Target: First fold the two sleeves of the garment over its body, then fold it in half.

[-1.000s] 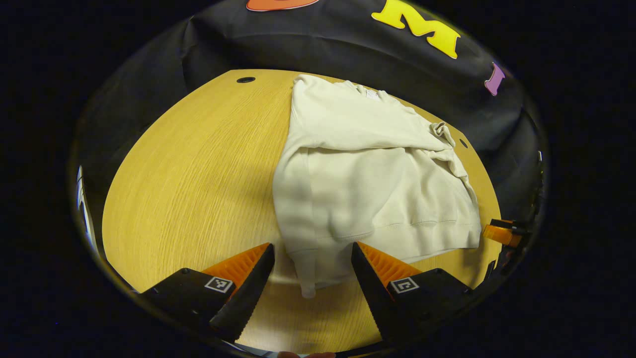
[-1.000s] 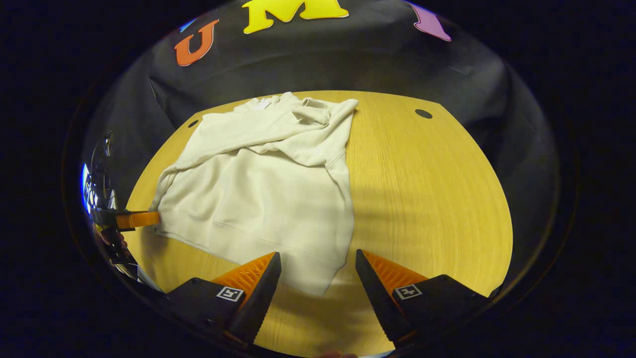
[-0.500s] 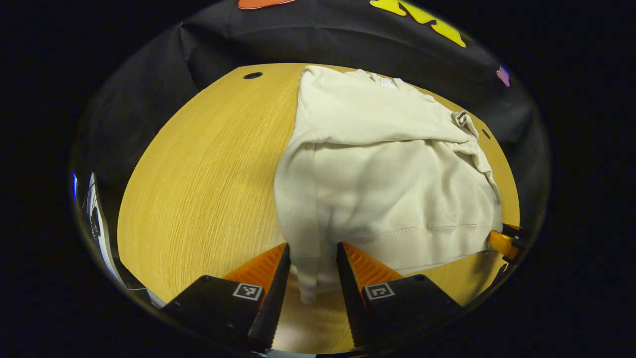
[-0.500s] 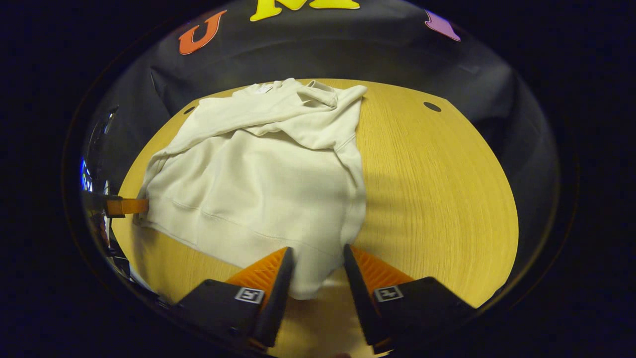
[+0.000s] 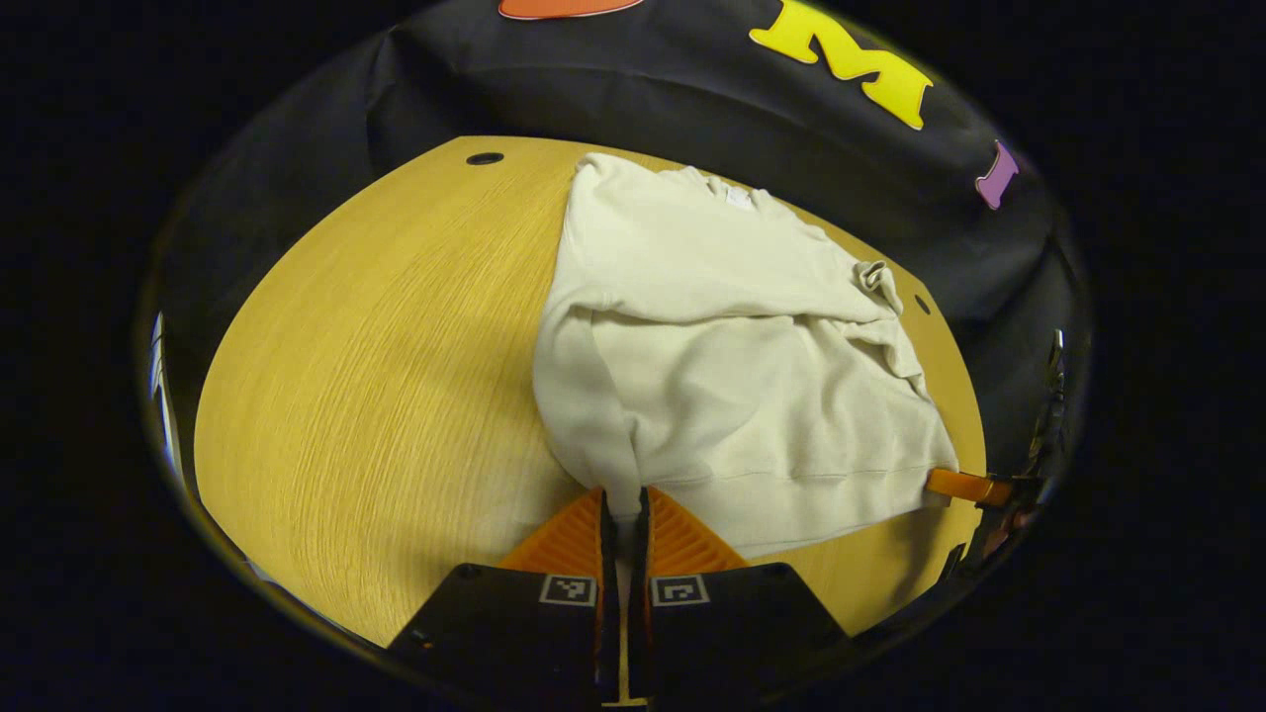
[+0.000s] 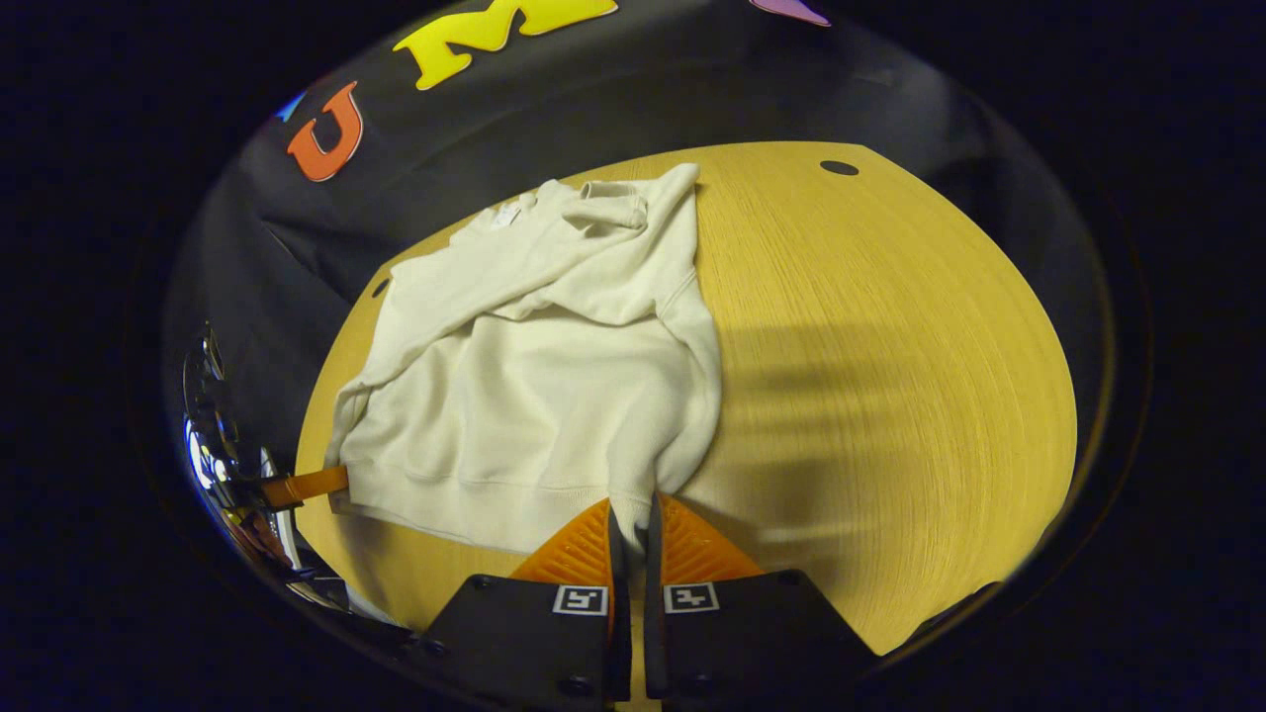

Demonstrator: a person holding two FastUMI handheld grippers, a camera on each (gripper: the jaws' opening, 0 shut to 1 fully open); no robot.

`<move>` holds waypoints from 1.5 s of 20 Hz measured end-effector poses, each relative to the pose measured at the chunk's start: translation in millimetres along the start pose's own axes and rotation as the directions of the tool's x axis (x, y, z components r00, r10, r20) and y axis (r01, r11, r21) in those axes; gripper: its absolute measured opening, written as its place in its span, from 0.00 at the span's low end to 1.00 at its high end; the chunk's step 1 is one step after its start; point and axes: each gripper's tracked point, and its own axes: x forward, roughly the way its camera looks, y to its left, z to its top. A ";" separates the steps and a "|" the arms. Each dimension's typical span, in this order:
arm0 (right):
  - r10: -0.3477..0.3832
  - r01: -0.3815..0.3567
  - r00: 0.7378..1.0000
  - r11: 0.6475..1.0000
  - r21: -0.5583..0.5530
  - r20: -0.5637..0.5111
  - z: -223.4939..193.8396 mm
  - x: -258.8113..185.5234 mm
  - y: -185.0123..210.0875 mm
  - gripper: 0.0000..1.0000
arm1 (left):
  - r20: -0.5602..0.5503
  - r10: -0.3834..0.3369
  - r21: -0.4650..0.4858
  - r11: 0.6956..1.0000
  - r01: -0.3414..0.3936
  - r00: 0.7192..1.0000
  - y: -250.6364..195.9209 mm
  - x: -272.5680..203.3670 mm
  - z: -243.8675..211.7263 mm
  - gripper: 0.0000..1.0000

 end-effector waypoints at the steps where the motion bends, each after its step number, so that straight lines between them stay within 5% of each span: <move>1: 0.010 -0.010 1.000 1.000 0.006 0.018 9.2 -5.7 3.9 0.06 | 0.026 0.001 0.015 1.000 -0.002 1.000 0.6 -2.3 7.4 0.06; 10: 0.132 -0.132 0.972 0.991 -0.013 0.195 152.1 -53.5 65.5 0.06 | 0.266 -0.090 0.065 0.995 0.075 0.960 -48.3 -46.6 159.4 0.06; 15: 0.164 -0.160 0.963 0.986 -0.037 0.213 249.8 -48.7 88.4 0.06 | 0.335 -0.117 0.101 0.991 0.088 0.935 -58.5 -31.9 256.3 0.06; 20: 0.166 -0.172 0.970 0.985 0.020 0.179 314.3 24.5 82.6 0.06 | 0.318 -0.122 0.085 0.991 0.100 0.940 -53.9 37.4 323.8 0.05; 25: 0.187 -0.196 0.969 0.980 0.039 0.162 327.1 134.8 56.8 0.06 | 0.280 -0.091 0.086 0.994 0.069 0.956 -29.2 137.7 328.4 0.06; 30: 0.179 -0.194 0.962 0.979 0.058 0.207 335.7 186.0 51.8 0.06 | 0.286 -0.062 0.085 0.996 0.039 0.956 -20.6 195.2 325.3 0.05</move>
